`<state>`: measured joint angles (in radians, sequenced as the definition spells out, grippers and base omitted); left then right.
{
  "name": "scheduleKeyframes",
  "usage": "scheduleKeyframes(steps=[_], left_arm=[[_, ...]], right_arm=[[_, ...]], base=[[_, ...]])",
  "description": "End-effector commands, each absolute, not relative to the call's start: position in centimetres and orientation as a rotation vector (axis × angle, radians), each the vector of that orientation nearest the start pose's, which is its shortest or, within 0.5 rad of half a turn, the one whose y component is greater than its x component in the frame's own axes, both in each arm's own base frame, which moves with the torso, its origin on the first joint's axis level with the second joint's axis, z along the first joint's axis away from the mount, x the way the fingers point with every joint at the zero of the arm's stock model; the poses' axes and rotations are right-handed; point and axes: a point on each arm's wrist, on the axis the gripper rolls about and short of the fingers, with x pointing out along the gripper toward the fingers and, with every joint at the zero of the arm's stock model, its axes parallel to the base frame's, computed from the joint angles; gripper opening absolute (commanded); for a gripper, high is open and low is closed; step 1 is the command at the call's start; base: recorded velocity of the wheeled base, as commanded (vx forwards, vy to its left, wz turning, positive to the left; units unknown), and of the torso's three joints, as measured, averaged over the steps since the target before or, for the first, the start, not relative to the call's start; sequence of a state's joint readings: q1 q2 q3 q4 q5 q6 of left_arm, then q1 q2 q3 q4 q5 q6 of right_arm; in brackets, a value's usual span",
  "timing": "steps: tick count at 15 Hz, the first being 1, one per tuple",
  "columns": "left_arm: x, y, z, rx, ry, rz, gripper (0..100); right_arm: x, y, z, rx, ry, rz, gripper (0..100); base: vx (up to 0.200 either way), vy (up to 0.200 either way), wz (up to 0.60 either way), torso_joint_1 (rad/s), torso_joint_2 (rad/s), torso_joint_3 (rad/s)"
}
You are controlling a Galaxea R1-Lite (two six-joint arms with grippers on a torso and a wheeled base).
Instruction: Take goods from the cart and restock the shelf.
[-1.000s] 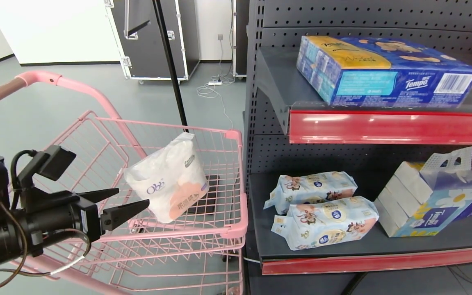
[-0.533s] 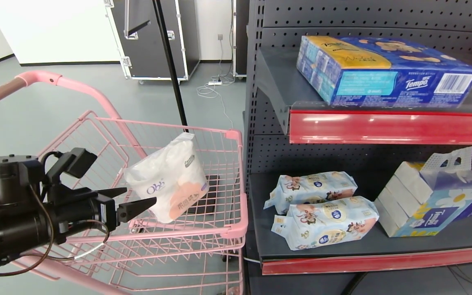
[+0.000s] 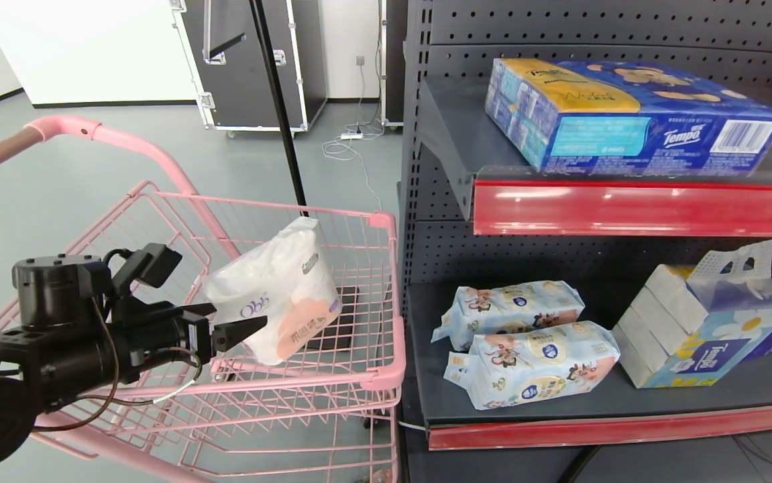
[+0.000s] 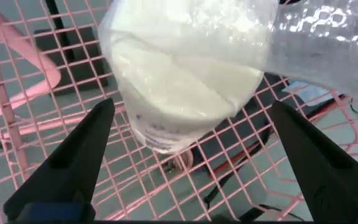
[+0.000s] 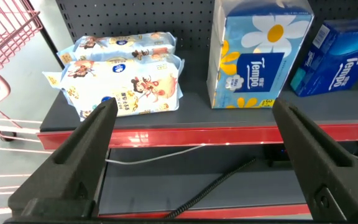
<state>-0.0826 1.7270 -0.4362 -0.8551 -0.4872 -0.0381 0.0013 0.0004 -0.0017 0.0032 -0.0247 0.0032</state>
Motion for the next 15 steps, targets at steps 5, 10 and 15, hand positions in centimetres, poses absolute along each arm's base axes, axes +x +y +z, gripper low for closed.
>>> scheduleKeyframes(steps=[5,10,15], left_arm=[[28.4,-3.9,7.7,-0.135,0.342,-0.755,100],[29.0,-3.9,6.9,-0.097,0.335,-0.815,100],[29.7,-4.1,5.5,-0.070,0.313,-0.815,100]], right_arm=[[-2.3,-0.1,7.6,0.003,0.001,-0.023,100],[-2.3,-0.1,7.6,0.003,0.001,-0.023,100],[-2.3,-0.1,7.6,0.003,0.001,-0.023,100]], base=[[0.000,0.000,0.00,0.000,0.00,0.000],[0.000,0.000,0.00,0.000,0.00,0.000],[0.000,0.000,0.00,0.000,0.00,0.000]])
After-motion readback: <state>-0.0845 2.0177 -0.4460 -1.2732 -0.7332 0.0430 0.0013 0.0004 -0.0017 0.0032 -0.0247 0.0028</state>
